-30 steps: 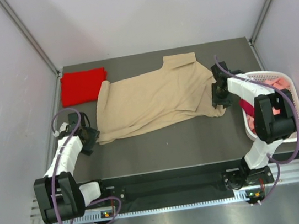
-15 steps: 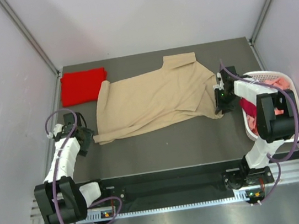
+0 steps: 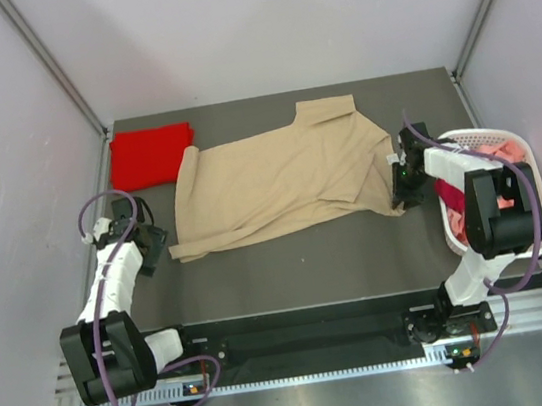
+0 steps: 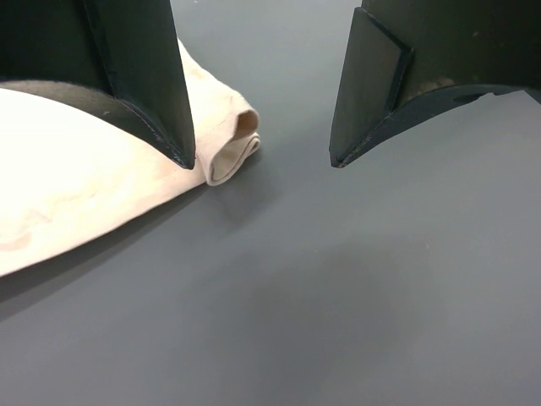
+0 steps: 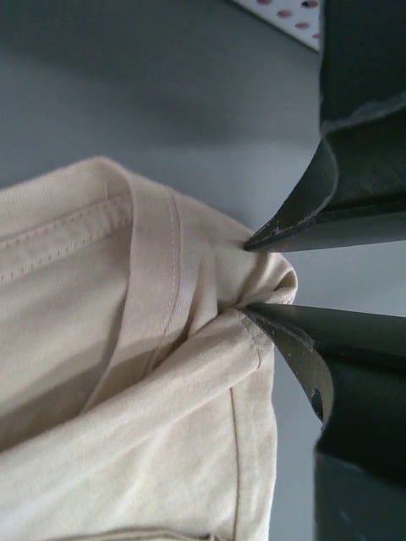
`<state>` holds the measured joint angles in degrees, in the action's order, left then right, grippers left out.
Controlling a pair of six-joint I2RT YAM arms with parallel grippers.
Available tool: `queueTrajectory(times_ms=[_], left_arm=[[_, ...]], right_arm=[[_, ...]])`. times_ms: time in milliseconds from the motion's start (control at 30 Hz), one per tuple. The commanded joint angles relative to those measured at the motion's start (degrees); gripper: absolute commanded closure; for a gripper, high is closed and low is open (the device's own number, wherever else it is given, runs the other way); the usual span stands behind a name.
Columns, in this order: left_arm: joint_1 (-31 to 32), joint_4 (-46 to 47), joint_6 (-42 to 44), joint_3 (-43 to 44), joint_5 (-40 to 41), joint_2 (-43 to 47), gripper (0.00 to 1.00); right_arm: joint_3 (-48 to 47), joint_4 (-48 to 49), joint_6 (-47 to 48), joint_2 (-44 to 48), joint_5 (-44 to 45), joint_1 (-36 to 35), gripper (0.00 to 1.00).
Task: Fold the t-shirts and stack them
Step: Fold the tshirt
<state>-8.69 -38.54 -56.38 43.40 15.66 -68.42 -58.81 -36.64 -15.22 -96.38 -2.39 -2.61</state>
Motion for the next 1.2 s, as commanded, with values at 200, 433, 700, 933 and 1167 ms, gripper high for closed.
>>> queueTrajectory(times_ms=[200,433,700,933,1167], left_arm=[[-0.36,4.87,0.22,0.30,-2.28,-1.36,0.32],[-0.45,4.36,1.71,1.07,-3.27,-4.08,0.32],[-0.36,4.18,1.37,1.60,-2.57,-3.74,0.33],[-0.36,-2.76,-3.30,3.01,6.57,-3.47,0.36],[-0.45,6.37,2.24,-3.49,-2.47,4.78,0.39]], right_arm=[[0.62,4.47,13.10,12.00,-13.81,-0.11,0.61],[-1.05,0.61,17.33,5.41,-11.33,-0.73,0.48],[0.18,1.13,17.51,4.62,-8.50,-0.64,0.55],[1.32,0.78,15.66,5.14,-6.66,-0.73,0.64],[1.59,2.10,15.75,4.10,-7.71,-0.73,0.62]])
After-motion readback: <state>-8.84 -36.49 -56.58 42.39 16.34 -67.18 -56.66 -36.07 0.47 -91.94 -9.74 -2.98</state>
